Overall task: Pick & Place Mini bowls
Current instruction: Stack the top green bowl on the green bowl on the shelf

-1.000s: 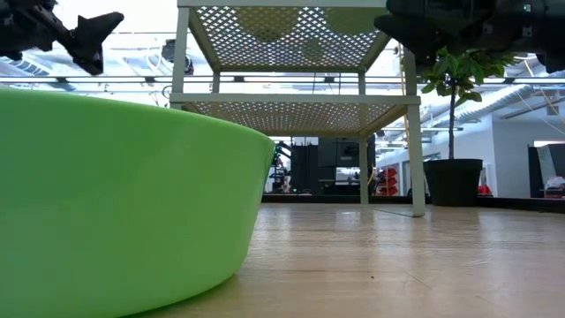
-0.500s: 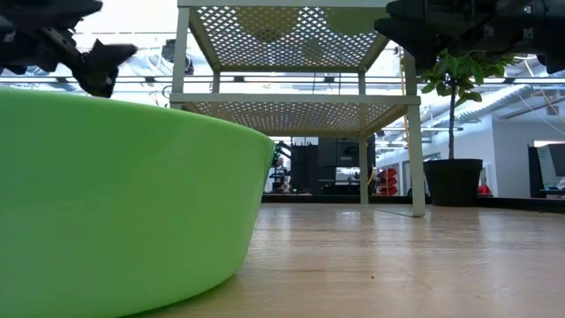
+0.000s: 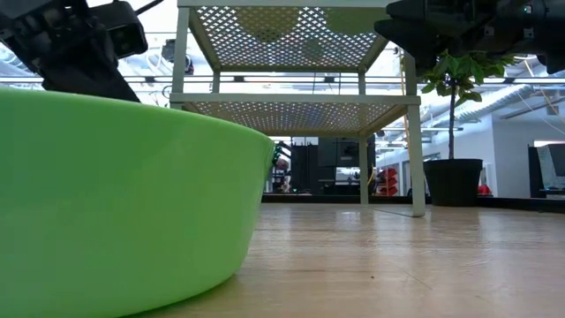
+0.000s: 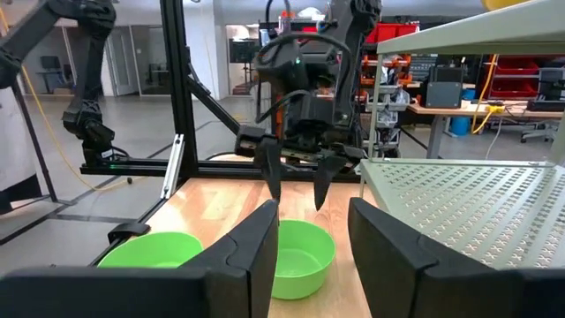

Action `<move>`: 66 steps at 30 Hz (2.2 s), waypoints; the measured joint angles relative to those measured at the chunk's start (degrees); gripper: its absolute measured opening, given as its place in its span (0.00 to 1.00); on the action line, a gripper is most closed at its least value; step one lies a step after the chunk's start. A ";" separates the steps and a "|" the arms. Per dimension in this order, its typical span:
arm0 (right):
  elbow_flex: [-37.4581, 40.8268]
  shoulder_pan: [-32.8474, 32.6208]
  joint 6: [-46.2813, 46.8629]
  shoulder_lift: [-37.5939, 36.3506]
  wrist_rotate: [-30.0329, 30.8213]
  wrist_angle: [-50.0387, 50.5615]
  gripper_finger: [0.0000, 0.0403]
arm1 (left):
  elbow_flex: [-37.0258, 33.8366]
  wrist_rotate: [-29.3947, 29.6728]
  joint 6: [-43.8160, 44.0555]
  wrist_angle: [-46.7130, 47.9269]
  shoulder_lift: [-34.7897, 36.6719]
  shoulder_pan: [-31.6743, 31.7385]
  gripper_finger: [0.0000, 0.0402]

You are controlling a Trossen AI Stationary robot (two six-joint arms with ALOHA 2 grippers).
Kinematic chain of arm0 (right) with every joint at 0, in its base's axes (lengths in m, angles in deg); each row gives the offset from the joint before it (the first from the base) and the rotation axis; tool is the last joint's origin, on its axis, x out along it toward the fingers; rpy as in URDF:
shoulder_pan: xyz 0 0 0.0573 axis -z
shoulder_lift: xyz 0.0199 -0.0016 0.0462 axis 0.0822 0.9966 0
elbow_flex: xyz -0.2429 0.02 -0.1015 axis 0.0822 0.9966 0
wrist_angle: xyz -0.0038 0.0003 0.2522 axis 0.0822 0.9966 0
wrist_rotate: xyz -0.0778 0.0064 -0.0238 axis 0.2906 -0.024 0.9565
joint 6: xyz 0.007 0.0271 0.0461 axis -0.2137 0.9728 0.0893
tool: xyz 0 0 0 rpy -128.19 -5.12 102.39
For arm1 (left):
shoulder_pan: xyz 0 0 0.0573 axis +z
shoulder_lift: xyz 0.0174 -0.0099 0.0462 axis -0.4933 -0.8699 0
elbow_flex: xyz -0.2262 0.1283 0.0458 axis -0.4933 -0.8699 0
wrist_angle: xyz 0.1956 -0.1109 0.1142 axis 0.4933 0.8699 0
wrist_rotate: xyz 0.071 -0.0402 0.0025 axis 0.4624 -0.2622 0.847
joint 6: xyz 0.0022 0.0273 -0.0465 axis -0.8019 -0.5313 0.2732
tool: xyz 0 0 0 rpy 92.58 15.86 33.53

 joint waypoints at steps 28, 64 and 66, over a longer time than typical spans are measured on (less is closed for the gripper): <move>0.00 0.15 -6.30 0.00 0.06 -2.65 0.32 | 2.62 -3.23 39.04 13.44 -9.92 -1.93 0.68; 0.00 0.11 -4.51 0.00 0.07 -2.94 0.32 | 2.47 -6.01 37.40 15.78 -9.40 1.00 0.68; 0.00 0.11 -4.51 0.01 0.06 -2.62 0.32 | 2.47 -5.64 37.40 15.94 -9.34 1.01 0.68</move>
